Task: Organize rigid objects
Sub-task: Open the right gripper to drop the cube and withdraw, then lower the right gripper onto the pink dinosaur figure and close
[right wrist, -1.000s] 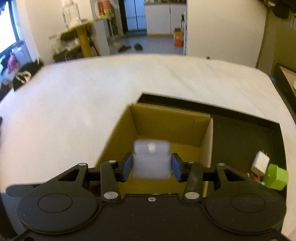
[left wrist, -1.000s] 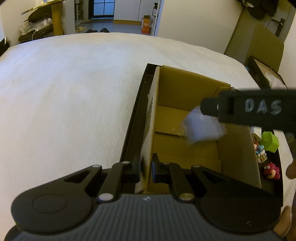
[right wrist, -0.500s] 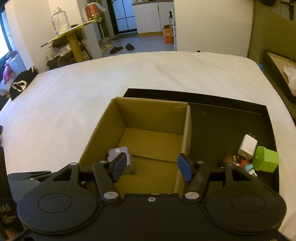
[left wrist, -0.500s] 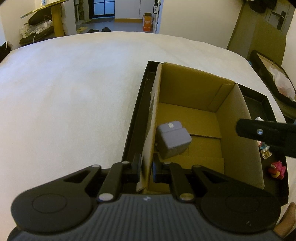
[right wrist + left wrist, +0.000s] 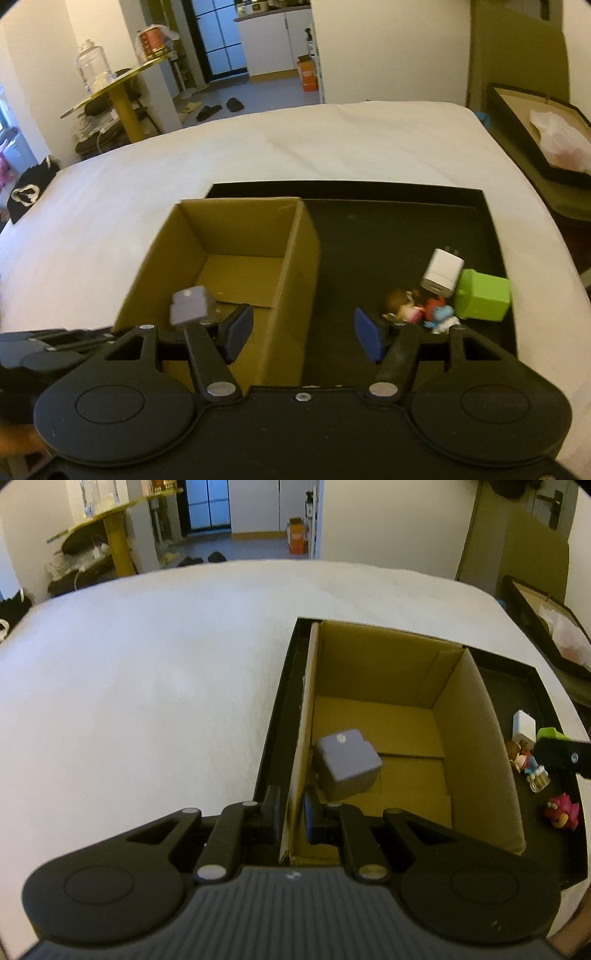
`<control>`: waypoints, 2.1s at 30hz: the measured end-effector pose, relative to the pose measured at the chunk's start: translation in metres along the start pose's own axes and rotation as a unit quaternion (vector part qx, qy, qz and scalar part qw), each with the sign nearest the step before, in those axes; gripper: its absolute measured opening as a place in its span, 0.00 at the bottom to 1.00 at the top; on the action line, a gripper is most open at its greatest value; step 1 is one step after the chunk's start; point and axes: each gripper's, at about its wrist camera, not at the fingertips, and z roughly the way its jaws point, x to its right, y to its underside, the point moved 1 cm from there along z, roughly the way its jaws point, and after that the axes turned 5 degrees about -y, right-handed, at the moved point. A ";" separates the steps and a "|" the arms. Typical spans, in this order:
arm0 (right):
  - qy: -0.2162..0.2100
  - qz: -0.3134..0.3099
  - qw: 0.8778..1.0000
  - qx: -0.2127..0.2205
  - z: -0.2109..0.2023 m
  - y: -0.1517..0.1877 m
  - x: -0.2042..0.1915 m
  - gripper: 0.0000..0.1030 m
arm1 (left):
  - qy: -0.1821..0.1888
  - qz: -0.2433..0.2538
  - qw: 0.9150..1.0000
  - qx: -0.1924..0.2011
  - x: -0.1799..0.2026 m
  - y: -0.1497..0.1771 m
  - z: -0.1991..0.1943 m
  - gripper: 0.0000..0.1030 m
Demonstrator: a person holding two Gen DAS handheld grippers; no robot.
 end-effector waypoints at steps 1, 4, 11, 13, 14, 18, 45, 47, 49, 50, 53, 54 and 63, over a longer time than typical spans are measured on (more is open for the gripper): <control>0.002 0.004 1.000 0.000 -0.001 0.002 0.006 0.59 | -0.004 0.001 1.000 0.002 0.001 0.000 -0.001 0.12; 0.005 0.014 1.000 -0.001 -0.003 0.007 0.019 0.59 | -0.015 0.009 1.000 0.005 0.005 -0.001 -0.004 0.12; 0.029 0.035 0.999 -0.003 -0.002 0.024 0.051 0.62 | -0.036 0.020 0.999 0.027 0.012 -0.003 -0.012 0.13; 0.041 0.030 0.999 -0.001 0.000 0.028 0.057 0.63 | -0.042 0.021 0.999 0.027 0.014 -0.003 -0.012 0.14; 0.043 0.032 0.999 -0.001 0.001 0.032 0.061 0.64 | -0.047 0.023 0.998 0.025 0.015 -0.004 -0.012 0.16; 0.053 0.032 0.998 -0.003 0.007 0.040 0.074 0.66 | -0.065 0.031 0.997 0.025 0.019 -0.004 -0.013 0.27; 0.109 0.137 0.984 -0.034 0.048 0.069 0.143 0.79 | -0.089 0.060 0.994 0.019 0.043 -0.010 -0.011 0.64; 0.111 0.125 0.985 -0.031 0.051 0.068 0.140 0.78 | -0.092 0.060 0.994 0.017 0.043 -0.011 -0.011 0.64; 0.108 0.113 0.987 -0.037 0.055 0.069 0.137 0.72 | -0.094 0.060 0.994 0.016 0.044 -0.011 -0.010 0.64; 0.107 0.112 0.987 -0.043 0.057 0.070 0.137 0.62 | -0.095 0.060 0.994 0.015 0.045 -0.012 -0.010 0.64; 0.127 0.085 0.988 -0.037 0.055 0.070 0.133 0.39 | -0.094 0.059 0.994 0.013 0.045 -0.012 -0.009 0.64; 0.122 0.090 0.988 -0.036 0.054 0.070 0.134 0.38 | -0.094 0.059 0.994 0.013 0.045 -0.012 -0.009 0.64; 0.100 0.081 0.992 -0.014 0.043 0.066 0.122 0.35 | -0.089 0.055 0.994 0.020 0.044 -0.011 -0.011 0.64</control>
